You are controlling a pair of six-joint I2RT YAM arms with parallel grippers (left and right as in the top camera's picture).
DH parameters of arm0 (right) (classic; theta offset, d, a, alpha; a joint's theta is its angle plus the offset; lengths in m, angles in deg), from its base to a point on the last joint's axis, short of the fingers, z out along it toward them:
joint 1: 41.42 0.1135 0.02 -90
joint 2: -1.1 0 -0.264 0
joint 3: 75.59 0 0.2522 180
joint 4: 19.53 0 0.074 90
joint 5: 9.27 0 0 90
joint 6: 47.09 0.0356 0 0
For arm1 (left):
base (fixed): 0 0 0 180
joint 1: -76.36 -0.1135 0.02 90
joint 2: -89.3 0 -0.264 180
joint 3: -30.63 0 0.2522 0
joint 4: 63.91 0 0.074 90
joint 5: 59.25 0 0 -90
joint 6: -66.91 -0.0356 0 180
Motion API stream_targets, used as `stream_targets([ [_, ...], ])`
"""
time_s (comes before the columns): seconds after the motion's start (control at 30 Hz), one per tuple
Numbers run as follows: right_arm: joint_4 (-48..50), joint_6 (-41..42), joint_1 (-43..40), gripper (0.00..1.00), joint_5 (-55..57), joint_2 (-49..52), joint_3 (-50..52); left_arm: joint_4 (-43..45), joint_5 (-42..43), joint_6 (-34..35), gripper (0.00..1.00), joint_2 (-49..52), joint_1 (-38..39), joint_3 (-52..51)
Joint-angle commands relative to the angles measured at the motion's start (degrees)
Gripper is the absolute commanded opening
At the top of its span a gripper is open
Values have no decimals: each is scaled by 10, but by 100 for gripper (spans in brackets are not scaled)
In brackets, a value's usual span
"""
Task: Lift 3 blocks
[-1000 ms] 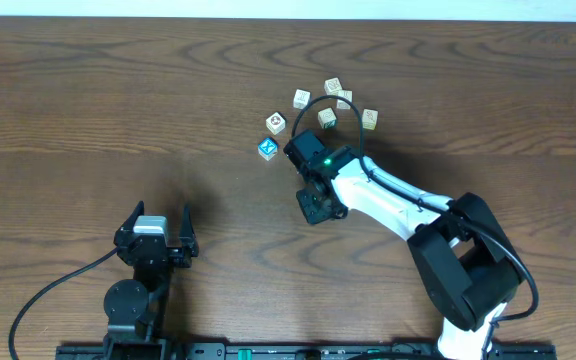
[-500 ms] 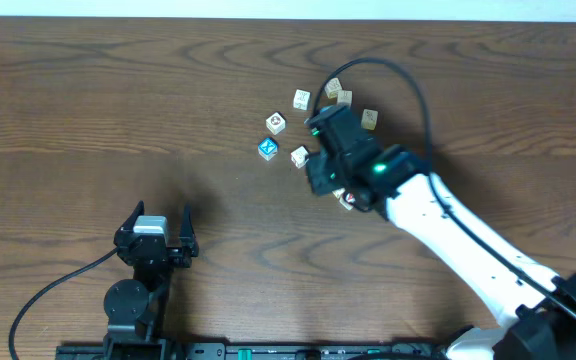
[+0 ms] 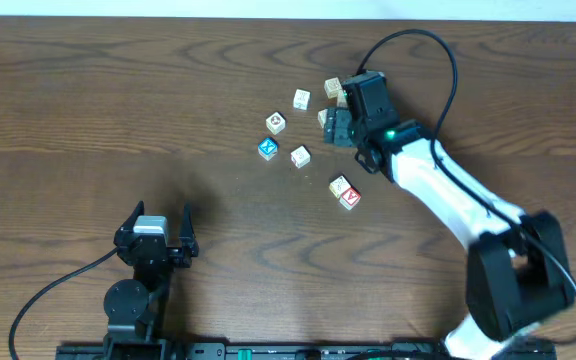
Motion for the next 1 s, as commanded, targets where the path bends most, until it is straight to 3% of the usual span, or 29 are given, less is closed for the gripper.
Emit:
stream_targets([
  [0.0, 5, 30, -9, 79, 7, 50, -38, -26, -5, 7, 76, -3, -3, -6],
  [0.37, -3, 69, -18, 71, 92, 119, -120, -26, -5, 7, 76, -3, -3, -6],
  [0.97, -26, 28, -84, 60, 29, 123, -122, -26, -5, 7, 76, -3, -3, -6],
])
